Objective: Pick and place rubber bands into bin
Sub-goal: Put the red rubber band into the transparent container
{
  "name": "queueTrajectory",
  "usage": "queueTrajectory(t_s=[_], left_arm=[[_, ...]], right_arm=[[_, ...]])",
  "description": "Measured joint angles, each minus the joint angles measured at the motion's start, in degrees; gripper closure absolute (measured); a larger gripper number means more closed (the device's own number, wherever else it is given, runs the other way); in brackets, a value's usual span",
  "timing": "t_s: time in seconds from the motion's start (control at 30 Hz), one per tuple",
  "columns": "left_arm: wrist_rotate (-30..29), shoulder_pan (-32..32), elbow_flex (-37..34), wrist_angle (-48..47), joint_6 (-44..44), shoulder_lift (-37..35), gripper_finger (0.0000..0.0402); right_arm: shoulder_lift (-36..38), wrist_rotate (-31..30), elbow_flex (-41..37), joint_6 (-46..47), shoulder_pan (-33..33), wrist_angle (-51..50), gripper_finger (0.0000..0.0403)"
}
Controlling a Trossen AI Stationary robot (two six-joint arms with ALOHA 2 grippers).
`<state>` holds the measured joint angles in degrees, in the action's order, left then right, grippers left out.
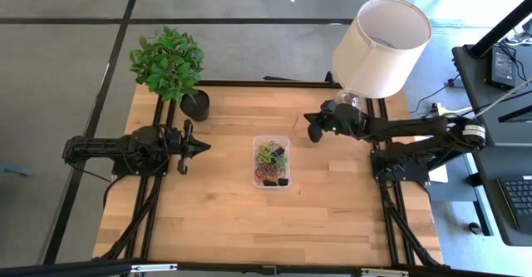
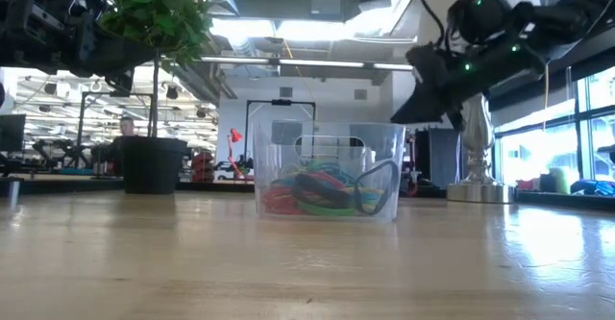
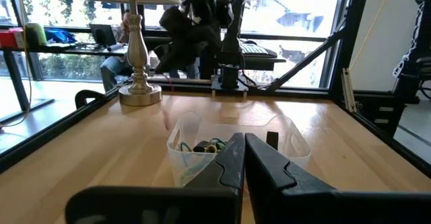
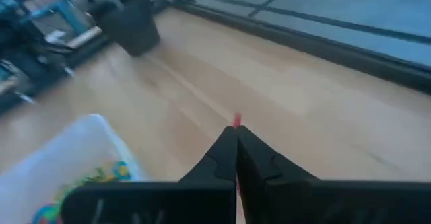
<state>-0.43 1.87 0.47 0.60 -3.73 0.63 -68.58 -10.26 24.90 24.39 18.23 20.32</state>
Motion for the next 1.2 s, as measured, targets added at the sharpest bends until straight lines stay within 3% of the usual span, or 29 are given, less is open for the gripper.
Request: queueTrajectory(t_s=[0.13,0.33,0.5,0.67,0.83,1.0,1.2], left_arm=[[0.0,0.0,0.0,0.0,0.0,0.0,0.0397],[0.0,0.0,0.0,0.0,0.0,0.0,0.0395],[0.0,0.0,0.0,0.0,0.0,0.0,0.0394],[0.0,0.0,0.0,0.0,0.0,0.0,0.0395],[0.0,0.0,0.0,0.0,0.0,0.0,0.0394],[0.0,0.0,0.0,0.0,0.0,0.0,0.0397],[0.0,0.0,0.0,0.0,0.0,0.0,0.0398]], right_arm=[[0.8,-2.0,4.1,0.8,-5.7,0.5,0.0402],[-1.9,-11.6,15.6,-5.0,-15.6,-0.5,0.0403],[-7.2,-17.2,26.5,-6.3,-20.8,-12.8,0.0403],[-15.6,-18.8,33.8,-0.1,-24.2,-21.2,0.0403],[-25.1,-21.1,35.5,8.9,-25.6,-25.0,0.0403],[-32.8,-20.4,35.5,17.2,-25.7,-24.8,0.0400],[-35.2,-11.1,35.6,24.7,-25.7,-25.5,0.0368]])
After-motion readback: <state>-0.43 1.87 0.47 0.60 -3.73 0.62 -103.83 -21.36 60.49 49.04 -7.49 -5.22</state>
